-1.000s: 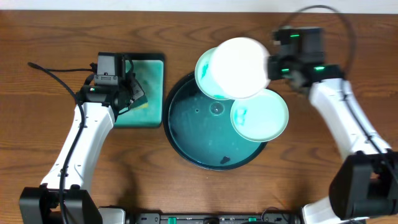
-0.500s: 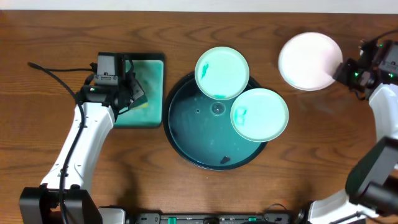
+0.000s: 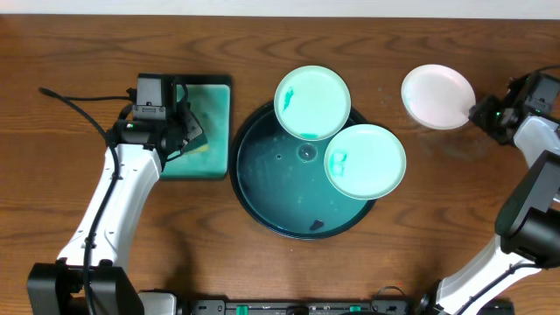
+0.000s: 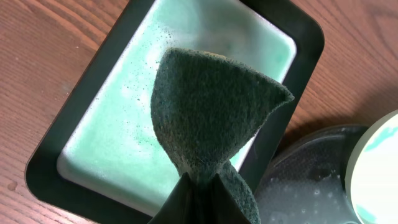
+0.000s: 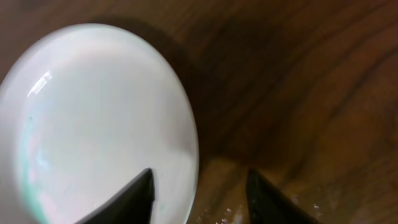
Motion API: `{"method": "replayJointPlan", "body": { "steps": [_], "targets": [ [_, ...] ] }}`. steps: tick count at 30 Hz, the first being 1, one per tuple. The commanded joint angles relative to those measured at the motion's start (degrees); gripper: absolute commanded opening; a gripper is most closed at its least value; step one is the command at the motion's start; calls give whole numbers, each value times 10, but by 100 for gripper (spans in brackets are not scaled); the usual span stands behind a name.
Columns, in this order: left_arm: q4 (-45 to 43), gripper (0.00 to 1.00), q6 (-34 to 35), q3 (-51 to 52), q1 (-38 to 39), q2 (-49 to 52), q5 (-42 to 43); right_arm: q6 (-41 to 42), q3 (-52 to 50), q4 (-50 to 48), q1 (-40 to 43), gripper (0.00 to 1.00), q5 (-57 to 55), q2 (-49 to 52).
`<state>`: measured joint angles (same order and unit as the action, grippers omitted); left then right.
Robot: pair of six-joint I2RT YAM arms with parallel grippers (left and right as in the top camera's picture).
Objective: Clean dirty plates on tray and stack at the side
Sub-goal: 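Lift the cleaned plate with the right gripper and place it at the right side, then move the right gripper to the back white plate and grasp its rim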
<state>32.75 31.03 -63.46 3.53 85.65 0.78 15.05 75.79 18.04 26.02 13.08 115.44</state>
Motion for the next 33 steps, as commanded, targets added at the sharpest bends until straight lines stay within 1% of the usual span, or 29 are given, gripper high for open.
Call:
{"method": "replayJointPlan", "body": {
  "steps": [1,3,5,6,8,12,15,18,21,22,23,25,31,33],
  "targets": [
    [-2,7,-10,-1,-1,0,-3,-23,20,29,0,58,-2,-34],
    [-2,7,-10,-1,-1,0,-3,-25,38,54,-5,65,1,-54],
    [-3,7,-10,-1,-1,0,-3,-37,58,67,-17,73,33,-74],
    [-3,7,-10,-1,-1,0,-3,-43,69,70,-27,75,56,-83],
    [-5,7,-10,-1,-1,0,-3,-45,86,70,-54,75,87,-93],
    [-9,7,-10,-1,-1,0,-3,-62,103,63,-130,75,83,-94],
    [-9,7,-10,-1,-1,0,-3,-69,103,53,-195,75,50,-83],
    [-9,7,-10,-1,-1,0,-3,-104,103,39,-256,80,11,-55],
    [-9,7,-10,-1,-1,0,-3,-109,103,37,-307,80,-83,-23],
    [-9,7,-10,-1,-1,0,-3,-109,103,36,-317,81,-93,-16],
    [-9,7,-10,-1,-1,0,-3,-109,103,33,-328,81,-92,-6],
    [-11,7,-10,-1,-1,0,-3,-109,103,26,-352,79,-72,20],
    [-11,7,-10,-1,-1,0,-3,-110,103,26,-370,75,-52,50],
    [-12,7,-10,-1,-1,0,-3,-157,103,19,-377,75,9,65]
  ]
}}
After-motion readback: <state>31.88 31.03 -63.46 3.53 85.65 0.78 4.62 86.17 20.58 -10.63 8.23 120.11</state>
